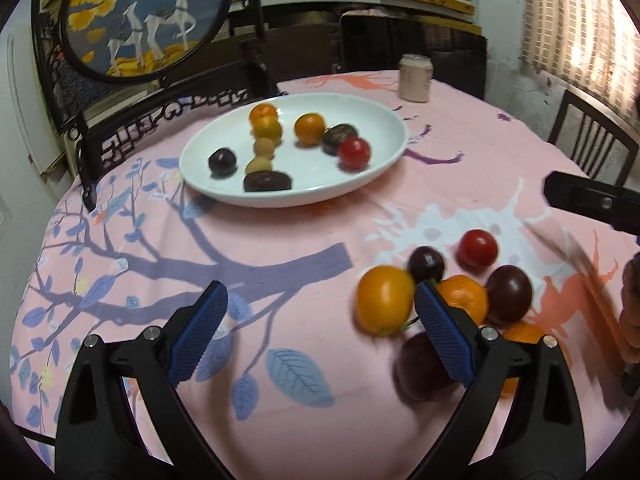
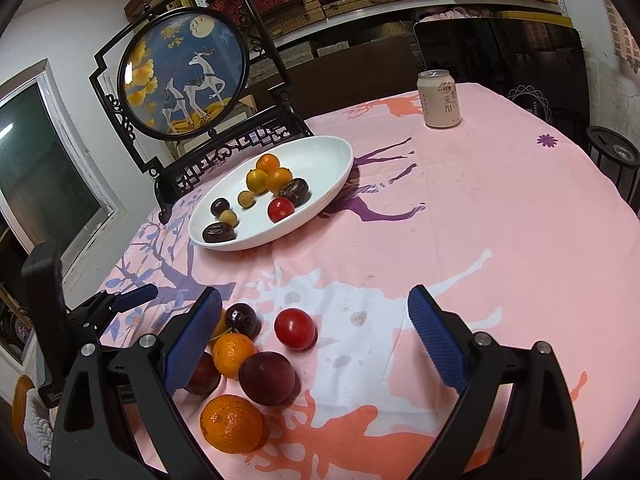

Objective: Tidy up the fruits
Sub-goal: 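Move both tools back to the fruit cluster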

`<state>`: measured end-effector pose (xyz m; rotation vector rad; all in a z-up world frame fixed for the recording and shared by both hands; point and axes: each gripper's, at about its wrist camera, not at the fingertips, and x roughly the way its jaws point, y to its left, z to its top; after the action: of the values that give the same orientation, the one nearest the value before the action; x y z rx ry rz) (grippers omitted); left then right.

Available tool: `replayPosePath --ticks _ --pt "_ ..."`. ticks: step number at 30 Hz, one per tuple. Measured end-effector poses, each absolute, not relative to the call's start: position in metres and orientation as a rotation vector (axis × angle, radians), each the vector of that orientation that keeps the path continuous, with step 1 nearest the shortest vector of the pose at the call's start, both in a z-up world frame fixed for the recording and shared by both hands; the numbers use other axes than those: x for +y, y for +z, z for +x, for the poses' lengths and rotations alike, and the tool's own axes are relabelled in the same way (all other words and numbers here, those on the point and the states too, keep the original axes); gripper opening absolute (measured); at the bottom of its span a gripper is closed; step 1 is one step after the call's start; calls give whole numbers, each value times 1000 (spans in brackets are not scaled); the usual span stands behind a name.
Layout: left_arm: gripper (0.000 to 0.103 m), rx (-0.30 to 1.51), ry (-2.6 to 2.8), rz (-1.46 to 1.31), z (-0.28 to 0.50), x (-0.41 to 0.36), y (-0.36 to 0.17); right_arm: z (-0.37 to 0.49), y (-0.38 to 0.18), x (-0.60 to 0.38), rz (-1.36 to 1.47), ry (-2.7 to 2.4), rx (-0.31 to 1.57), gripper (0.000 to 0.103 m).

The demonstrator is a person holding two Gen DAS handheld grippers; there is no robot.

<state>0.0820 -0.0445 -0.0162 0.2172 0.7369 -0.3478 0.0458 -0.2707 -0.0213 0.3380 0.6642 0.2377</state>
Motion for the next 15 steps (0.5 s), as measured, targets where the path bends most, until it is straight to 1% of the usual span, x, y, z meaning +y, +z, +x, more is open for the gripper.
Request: replayPosePath --ticks 5,9,13,15 --pt "97 756 -329 262 87 -49 -23 46 -21 -271 339 235 667 94" --pt "97 716 -189 256 92 -27 -13 45 -20 -272 346 235 661 94" --pt "95 742 -187 49 98 11 -4 44 -19 -274 353 240 654 94" --pt "95 729 -237 26 93 9 0 44 -17 -274 352 241 649 94"
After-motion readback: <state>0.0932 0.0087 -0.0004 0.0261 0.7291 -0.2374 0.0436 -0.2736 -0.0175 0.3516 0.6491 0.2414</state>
